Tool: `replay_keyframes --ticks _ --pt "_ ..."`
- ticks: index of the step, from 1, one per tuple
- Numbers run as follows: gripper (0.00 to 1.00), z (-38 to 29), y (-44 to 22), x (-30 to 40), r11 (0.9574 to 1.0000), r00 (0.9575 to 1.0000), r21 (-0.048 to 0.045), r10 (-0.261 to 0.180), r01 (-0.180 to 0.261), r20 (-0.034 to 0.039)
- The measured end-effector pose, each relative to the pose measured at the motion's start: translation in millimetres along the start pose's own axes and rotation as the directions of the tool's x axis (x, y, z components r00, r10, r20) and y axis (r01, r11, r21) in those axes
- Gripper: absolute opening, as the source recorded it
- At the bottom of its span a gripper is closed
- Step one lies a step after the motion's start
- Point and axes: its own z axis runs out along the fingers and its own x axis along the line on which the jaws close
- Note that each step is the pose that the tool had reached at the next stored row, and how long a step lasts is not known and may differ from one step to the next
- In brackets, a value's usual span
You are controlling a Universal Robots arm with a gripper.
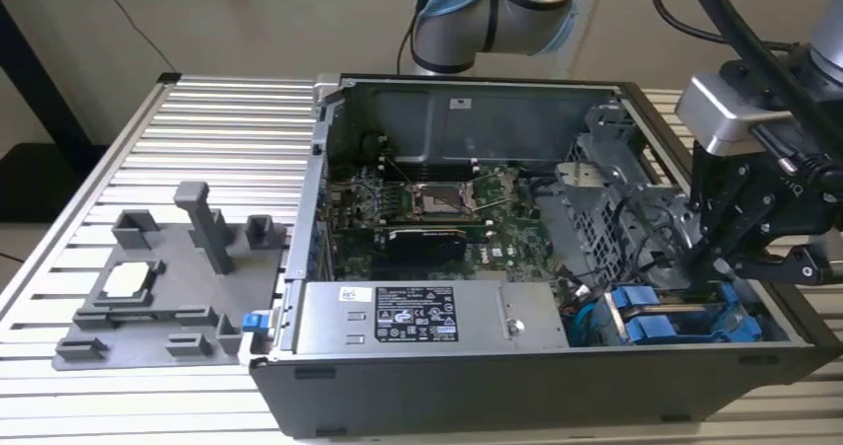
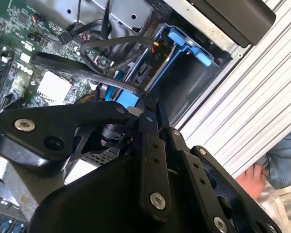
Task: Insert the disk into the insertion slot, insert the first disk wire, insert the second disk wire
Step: 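Insert the second disk wire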
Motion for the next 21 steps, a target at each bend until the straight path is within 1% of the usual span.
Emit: replay_keyframes --ticks 7,8,9,13,21 --pt "0.16 1.7 0.2 1.9 0.9993 0.999 0.0025 0.036 -0.036 0.0252" --pt "0.16 1.8 0.2 2.5 0.9993 0.9989 0.0023 0.038 -0.038 0.0276" --pt "0.16 1.9 0.1 3.1 0.9993 0.9989 0.0008 0.038 -0.038 0.0287" --pt "0.16 2.2 0.1 3.3 0.9993 0.9988 -0.0034 0.038 -0.038 0.0289" --pt "0.16 2.1 0.1 3.4 0.9993 0.9988 -0.0036 0.038 -0.038 0.0289"
